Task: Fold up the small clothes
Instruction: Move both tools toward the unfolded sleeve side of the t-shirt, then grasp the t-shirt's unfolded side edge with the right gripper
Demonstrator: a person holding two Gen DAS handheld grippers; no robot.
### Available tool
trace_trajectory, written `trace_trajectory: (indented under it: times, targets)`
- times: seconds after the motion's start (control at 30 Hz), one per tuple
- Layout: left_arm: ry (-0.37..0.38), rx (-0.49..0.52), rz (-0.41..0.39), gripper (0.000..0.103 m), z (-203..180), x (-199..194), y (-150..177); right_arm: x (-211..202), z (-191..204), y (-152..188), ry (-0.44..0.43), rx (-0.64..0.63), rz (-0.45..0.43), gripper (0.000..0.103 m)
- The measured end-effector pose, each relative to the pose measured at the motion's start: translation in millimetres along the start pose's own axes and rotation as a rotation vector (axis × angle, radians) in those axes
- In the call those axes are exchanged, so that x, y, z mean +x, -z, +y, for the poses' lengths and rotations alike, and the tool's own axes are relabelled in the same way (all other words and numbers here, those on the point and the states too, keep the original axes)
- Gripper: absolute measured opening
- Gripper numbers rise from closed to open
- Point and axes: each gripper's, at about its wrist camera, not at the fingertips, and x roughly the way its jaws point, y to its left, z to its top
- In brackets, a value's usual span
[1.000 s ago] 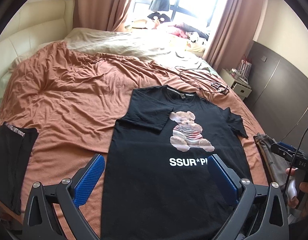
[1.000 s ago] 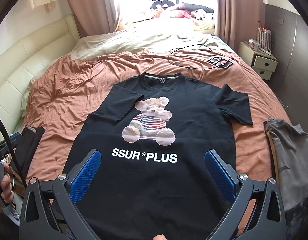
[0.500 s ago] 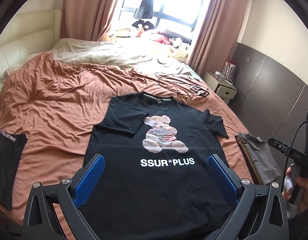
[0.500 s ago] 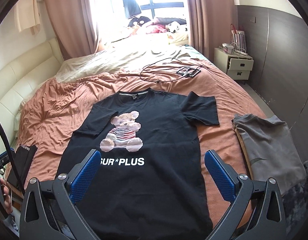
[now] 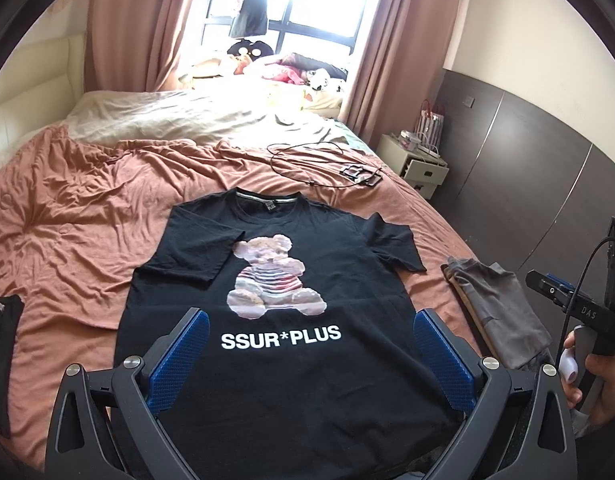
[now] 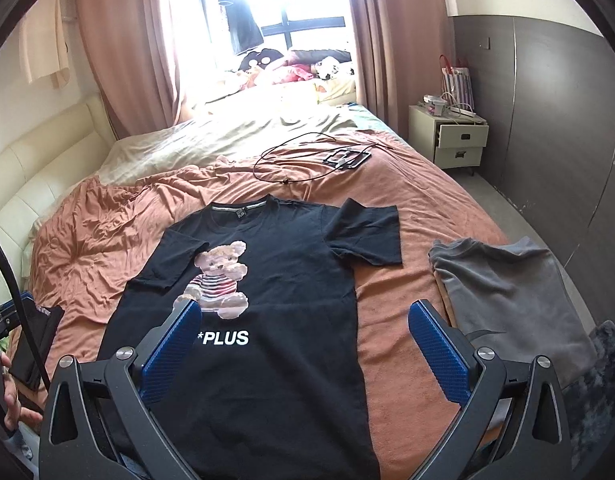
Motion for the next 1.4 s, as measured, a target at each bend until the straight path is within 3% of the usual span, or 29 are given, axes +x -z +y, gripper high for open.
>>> trace_trajectory:
  times: [0.3, 0.7, 0.87, 1.03, 1.27, 1.4]
  targets:
    - [-0.024, 0.07, 0.029, 0.103, -43, 50, -14, 23, -39, -6, 0.033, 0.019, 0.019, 0.103]
    - [0.075, 0.102, 0.129, 0.102, -74, 133, -27, 78, -88, -22, 0.03, 0.077, 0.079, 0.103]
    - [0.103, 0.118, 0.176, 0.091, -82, 171, -34, 104, -108, -35, -0.004, 0.12, 0.084, 0.102]
    - [0.117, 0.122, 0.209, 0.078, -86, 210, -44, 141, -128, -50, -0.043, 0.154, 0.114, 0.08]
    - [0.131, 0.117, 0.239, 0.065, -85, 264, -58, 206, -154, -70, -0.067, 0.184, 0.167, 0.063]
    - [0.153, 0.086, 0.247, 0.06, -82, 292, -65, 241, -161, -81, -0.059, 0.199, 0.188, 0.063]
